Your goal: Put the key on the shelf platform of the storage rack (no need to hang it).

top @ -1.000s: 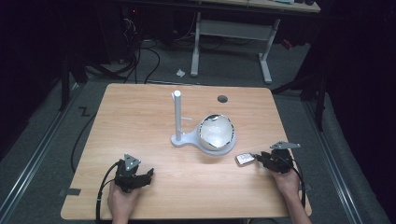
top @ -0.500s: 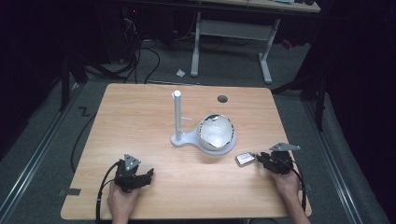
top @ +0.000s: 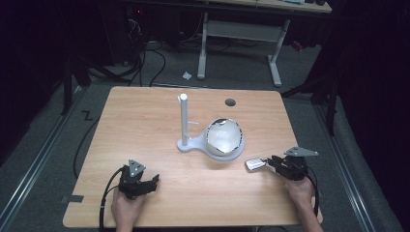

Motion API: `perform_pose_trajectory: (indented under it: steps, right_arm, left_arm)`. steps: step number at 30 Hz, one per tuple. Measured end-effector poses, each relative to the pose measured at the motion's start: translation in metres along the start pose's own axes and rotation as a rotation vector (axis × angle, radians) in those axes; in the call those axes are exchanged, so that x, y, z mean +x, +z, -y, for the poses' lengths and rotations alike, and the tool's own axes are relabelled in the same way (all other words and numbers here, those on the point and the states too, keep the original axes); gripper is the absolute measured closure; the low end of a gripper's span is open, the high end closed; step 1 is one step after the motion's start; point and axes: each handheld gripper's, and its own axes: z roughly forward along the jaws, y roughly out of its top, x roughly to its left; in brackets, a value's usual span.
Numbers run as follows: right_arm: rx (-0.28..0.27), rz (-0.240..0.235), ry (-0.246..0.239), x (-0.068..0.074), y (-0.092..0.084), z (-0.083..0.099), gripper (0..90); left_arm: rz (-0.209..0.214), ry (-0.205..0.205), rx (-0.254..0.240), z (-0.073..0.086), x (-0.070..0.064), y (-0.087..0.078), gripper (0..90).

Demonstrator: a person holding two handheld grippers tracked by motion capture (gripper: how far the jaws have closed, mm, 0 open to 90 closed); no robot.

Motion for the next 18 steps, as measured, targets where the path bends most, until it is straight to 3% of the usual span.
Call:
perform_pose_trajectory:
  steps: [18]
  right_arm:
    - [-0.076,-0.039,-0.015,0.008,-0.021,-0.021,74.7]
  left_arm:
    - [0.001,0.001,0.000,0.000,0.000,0.000,23.8]
